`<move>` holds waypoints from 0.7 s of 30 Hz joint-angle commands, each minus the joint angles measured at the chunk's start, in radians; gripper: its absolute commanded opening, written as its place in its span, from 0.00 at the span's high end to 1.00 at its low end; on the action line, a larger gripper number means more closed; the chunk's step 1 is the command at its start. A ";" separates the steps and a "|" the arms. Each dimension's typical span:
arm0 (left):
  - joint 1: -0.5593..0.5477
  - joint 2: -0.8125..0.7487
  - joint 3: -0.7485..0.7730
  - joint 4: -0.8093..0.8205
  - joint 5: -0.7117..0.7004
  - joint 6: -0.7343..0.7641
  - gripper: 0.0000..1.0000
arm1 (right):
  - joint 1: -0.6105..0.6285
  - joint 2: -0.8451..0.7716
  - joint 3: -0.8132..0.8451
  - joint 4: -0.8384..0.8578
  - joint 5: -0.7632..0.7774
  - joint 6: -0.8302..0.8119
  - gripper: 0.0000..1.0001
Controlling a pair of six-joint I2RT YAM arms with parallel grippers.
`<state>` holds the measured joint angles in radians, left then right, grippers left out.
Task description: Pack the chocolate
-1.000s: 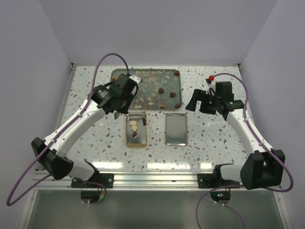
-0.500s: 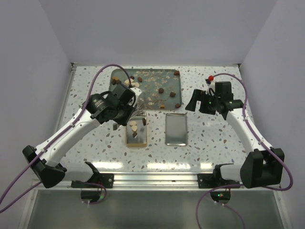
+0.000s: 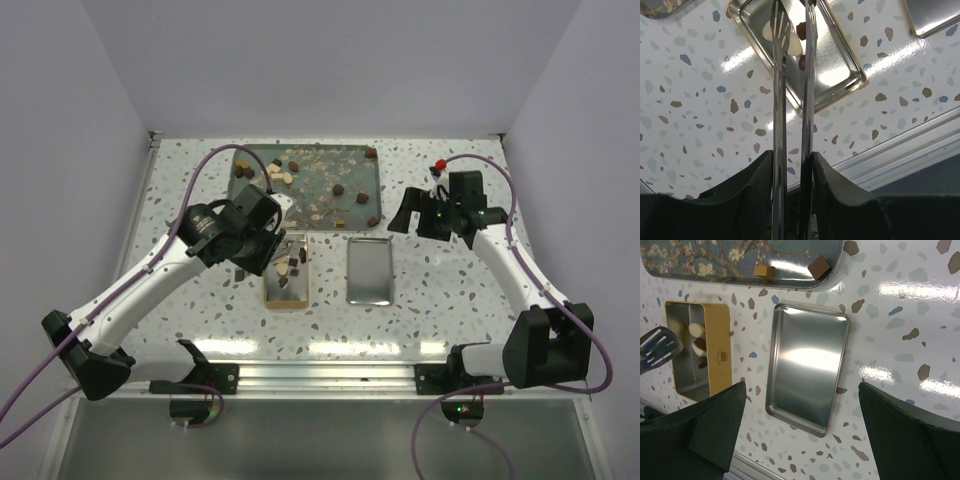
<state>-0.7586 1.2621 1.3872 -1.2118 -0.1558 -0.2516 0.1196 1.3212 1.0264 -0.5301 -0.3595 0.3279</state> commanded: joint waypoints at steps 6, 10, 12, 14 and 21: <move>-0.008 -0.009 0.003 -0.002 -0.001 -0.018 0.59 | 0.005 -0.002 0.026 0.024 -0.027 0.007 0.03; -0.010 -0.003 0.050 -0.017 -0.039 -0.028 0.59 | 0.003 0.001 0.027 0.022 -0.026 0.003 0.03; -0.008 0.017 0.093 -0.037 -0.077 -0.026 0.60 | 0.005 0.003 0.029 0.022 -0.025 0.002 0.03; -0.008 0.034 0.160 -0.058 -0.102 -0.021 0.60 | 0.003 0.006 0.029 0.022 -0.025 0.003 0.03; 0.024 0.144 0.314 -0.026 -0.152 -0.025 0.59 | 0.003 0.007 0.029 0.024 -0.029 0.002 0.03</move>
<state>-0.7570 1.3655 1.6451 -1.2621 -0.2626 -0.2634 0.1196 1.3231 1.0264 -0.5301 -0.3614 0.3290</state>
